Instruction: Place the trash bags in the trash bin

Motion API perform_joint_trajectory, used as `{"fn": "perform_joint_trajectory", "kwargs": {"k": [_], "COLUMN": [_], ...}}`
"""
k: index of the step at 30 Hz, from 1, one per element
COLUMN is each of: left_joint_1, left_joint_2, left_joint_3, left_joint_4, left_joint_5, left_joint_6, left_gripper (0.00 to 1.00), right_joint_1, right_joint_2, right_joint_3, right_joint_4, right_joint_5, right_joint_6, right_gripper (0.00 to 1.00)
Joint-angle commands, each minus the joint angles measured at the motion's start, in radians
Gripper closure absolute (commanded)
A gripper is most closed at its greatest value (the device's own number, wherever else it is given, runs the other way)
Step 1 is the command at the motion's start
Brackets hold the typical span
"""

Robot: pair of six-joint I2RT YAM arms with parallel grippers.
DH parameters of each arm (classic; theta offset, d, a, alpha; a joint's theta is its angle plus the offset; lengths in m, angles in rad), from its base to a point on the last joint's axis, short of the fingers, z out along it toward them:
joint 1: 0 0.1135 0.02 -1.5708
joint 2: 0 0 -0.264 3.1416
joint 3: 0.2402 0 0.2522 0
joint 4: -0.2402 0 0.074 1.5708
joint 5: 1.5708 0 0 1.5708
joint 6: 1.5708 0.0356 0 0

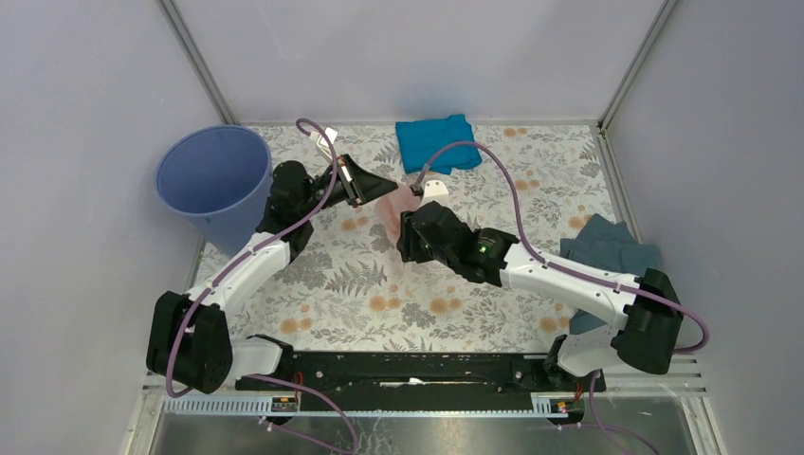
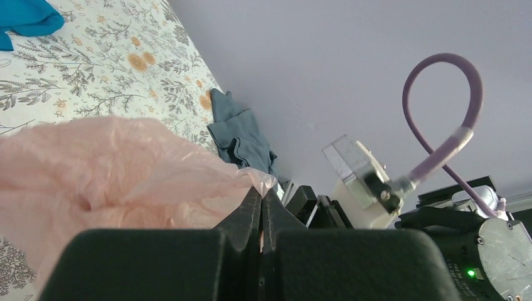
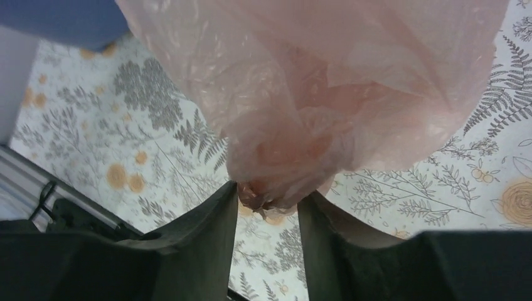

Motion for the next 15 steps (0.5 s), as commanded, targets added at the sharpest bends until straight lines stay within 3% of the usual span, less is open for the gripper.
{"fn": "perform_joint_trajectory", "kwargs": {"k": [1, 4, 6, 8, 9, 11, 13, 15], "left_joint_1": [-0.003, -0.003, -0.003, -0.004, -0.006, -0.007, -0.009, -0.009], "left_joint_2": [0.008, 0.014, 0.017, 0.022, 0.025, 0.031, 0.032, 0.033], "left_joint_3": [0.004, 0.0, -0.002, -0.005, -0.005, -0.006, -0.003, 0.008], "left_joint_4": [0.044, 0.061, 0.072, 0.081, 0.09, 0.1, 0.096, 0.076], "left_joint_5": [-0.006, 0.002, 0.008, 0.013, 0.018, 0.024, 0.026, 0.026], "left_joint_6": [-0.007, -0.026, -0.035, -0.047, -0.052, -0.058, -0.051, -0.033], "left_gripper": [1.0, 1.0, 1.0, 1.0, 1.0, 1.0, 1.0, 1.0], "right_joint_1": [0.002, 0.002, 0.0, 0.0, 0.0, -0.001, -0.006, -0.02], "right_joint_2": [-0.01, -0.031, -0.035, -0.03, -0.026, -0.027, -0.049, -0.097], "right_joint_3": [0.014, -0.016, -0.013, -0.007, -0.005, -0.009, -0.029, -0.071], "right_joint_4": [0.116, 0.148, 0.151, 0.164, 0.167, 0.17, 0.174, 0.183], "right_joint_5": [0.125, 0.165, 0.191, 0.207, 0.215, 0.239, 0.255, 0.252], "right_joint_6": [0.094, 0.073, 0.034, -0.004, -0.014, -0.017, -0.019, -0.014], "right_gripper": [0.61, 0.62, 0.48, 0.42, 0.47, 0.78, 1.0, 1.0]}}
